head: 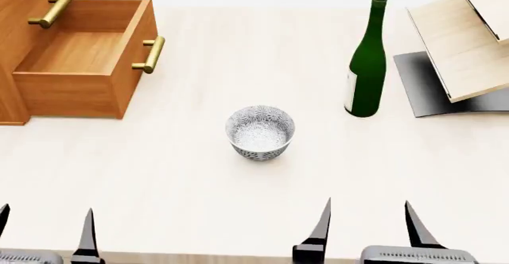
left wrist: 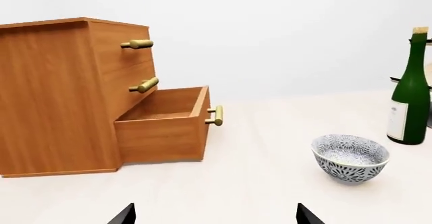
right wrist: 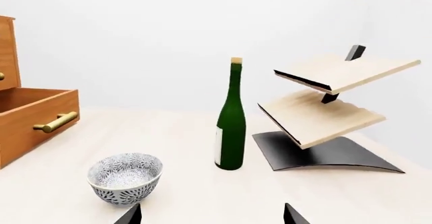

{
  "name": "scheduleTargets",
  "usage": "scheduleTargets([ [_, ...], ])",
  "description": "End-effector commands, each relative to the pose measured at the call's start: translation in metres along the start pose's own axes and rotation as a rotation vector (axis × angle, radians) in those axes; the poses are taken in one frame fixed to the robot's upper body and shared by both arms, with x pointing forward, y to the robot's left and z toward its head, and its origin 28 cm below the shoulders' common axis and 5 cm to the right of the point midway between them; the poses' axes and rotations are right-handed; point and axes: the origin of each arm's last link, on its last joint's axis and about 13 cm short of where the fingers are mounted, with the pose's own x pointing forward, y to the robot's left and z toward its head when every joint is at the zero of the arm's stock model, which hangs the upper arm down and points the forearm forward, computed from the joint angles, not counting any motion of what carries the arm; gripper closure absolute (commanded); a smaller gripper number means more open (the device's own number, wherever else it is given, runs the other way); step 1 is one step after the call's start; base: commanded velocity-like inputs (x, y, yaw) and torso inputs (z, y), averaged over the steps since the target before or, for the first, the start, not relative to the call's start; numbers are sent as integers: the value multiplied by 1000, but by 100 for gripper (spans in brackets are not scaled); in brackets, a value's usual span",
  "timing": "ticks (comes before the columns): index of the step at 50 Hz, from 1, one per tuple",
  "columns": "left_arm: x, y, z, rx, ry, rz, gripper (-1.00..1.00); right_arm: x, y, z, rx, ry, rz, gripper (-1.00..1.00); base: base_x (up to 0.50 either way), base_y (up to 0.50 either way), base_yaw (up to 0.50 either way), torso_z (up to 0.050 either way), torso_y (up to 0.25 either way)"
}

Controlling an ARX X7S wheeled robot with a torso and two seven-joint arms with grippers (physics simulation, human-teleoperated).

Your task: Close the bottom drawer of the cabinet.

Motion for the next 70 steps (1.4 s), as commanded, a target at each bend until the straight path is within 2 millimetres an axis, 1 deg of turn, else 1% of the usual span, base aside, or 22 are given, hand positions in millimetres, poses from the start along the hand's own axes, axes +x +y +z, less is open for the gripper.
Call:
scheduleTargets([
  [1, 0, 7, 19, 3, -32, 24, -100, 7, -11, 18, -21, -26, -17, -100, 0, 0, 0, 0, 0],
  [6, 0, 8, 25, 6, -43, 32, -100, 12, -14, 22, -24, -30, -20, -100, 0, 0, 0, 0, 0],
  [15, 2, 10, 26, 17, -51, 47, -100, 19, -19, 21, -29, -18, -39, -100, 0, 0, 0, 0, 0],
  [45, 0, 11, 25, 23, -47, 47, -100, 16, -19, 14, -54, -1, -54, -100, 0, 8, 0, 0, 0],
  [70, 0, 11, 24, 24, -45, 48, -100, 16, -19, 13, -73, -4, -62, -100, 0, 479, 0, 0, 0],
])
